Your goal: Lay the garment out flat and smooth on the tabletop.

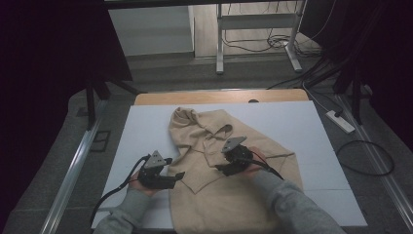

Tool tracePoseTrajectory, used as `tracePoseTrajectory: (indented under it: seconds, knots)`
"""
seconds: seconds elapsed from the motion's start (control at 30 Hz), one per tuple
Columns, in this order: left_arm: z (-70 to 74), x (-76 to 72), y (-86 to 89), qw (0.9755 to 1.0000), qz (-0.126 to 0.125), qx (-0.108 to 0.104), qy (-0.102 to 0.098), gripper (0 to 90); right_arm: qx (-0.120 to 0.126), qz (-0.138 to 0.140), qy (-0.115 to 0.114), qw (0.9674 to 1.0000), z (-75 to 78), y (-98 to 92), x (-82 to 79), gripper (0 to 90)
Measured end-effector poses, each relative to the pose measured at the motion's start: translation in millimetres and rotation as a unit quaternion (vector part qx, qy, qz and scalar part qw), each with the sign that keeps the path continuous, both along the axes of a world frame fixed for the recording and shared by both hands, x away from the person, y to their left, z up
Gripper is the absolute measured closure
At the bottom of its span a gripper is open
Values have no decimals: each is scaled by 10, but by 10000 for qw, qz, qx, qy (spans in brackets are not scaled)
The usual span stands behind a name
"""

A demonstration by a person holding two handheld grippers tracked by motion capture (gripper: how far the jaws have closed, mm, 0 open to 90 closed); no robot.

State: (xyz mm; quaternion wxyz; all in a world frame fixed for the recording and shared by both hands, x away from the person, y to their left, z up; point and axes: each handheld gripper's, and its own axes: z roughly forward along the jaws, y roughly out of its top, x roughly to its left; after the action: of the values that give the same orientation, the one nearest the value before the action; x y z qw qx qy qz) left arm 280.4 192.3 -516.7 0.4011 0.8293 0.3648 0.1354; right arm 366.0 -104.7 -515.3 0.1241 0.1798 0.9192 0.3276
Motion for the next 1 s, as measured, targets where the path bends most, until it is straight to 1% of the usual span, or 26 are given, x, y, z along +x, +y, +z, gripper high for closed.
tracePoseTrajectory:
  seconds: [0.03,0.07,0.1,0.17,0.2,0.23,0.27,0.3,0.33,0.4,0.47,0.5,0.53,0.6,0.63,0.67,0.7,0.77,0.8,0.83,0.87,0.9,0.93,0.97,1.0]
  knots:
    - [0,0,3,10000,1,-8,-2,263,-73,3,-78,9999,-30,10,11,318]
    - [2,-1,4,10000,5,-10,-9,263,-80,-2,-135,9999,-44,13,14,328]
    - [4,-4,5,10000,15,-1,-28,263,-93,-19,-180,9998,-41,8,16,373]
    - [13,-9,11,10000,23,-12,-70,264,-247,-82,-392,9989,-21,-17,18,528]
    - [16,-11,13,10000,29,-19,-81,264,-259,-140,-435,9986,-5,-38,31,609]
    - [16,-12,13,10000,35,-15,-90,264,-206,-220,-423,9986,16,-67,51,691]
    - [15,-12,12,10000,34,-15,-84,265,-62,-262,-337,9991,43,-105,76,759]
    - [14,-14,10,10000,34,-11,-84,264,114,-342,-248,9990,74,-148,97,785]
    - [13,-16,7,10000,30,-12,-84,264,223,-461,-239,9984,110,-194,115,795]
    - [13,-17,8,9999,34,-9,-95,265,566,-662,-247,9959,204,-335,172,806]
    - [10,-15,8,9999,37,-9,-94,264,821,-916,-257,9921,291,-480,232,810]
    - [9,-14,7,10000,37,-9,-90,265,986,-1124,-235,9885,352,-597,284,811]
    - [7,-13,7,10000,35,-4,-90,264,1088,-1299,-227,9853,398,-697,337,812]
    - [6,-11,5,9999,39,0,-92,265,1215,-1694,-246,9777,486,-910,459,814]
    - [7,-11,6,9999,42,5,-91,265,1254,-1842,-260,9745,513,-995,513,815]
    - [6,-9,7,9999,45,13,-97,265,1307,-2041,-239,9699,544,-1104,586,816]
    - [5,-6,8,9999,48,19,-95,265,1352,-2301,-259,9634,572,-1236,676,817]
    - [-1,-2,6,9999,61,33,-86,265,1403,-2696,-211,9525,601,-1443,835,817]
    - [-4,1,6,9999,58,46,-80,265,1448,-2922,-162,9452,606,-1547,916,817]
    - [-6,3,6,9999,57,52,-77,265,1482,-3164,-110,9369,607,-1656,1000,816]
    - [-8,8,4,9999,62,52,-71,264,1521,-3350,-51,9298,603,-1738,1062,816]
    - [-9,11,3,9999,63,52,-71,265,1526,-3624,-10,9194,586,-1877,1165,816]
    - [-10,14,3,9999,69,51,-69,265,1518,-3798,19,9125,559,-1983,1249,816]
    - [-11,16,4,9999,79,63,-66,265,1538,-3964,96,9050,514,-2087,1324,816]
    - [-11,17,5,9999,84,73,-68,265,1587,-4141,214,8960,453,-2176,1389,815]
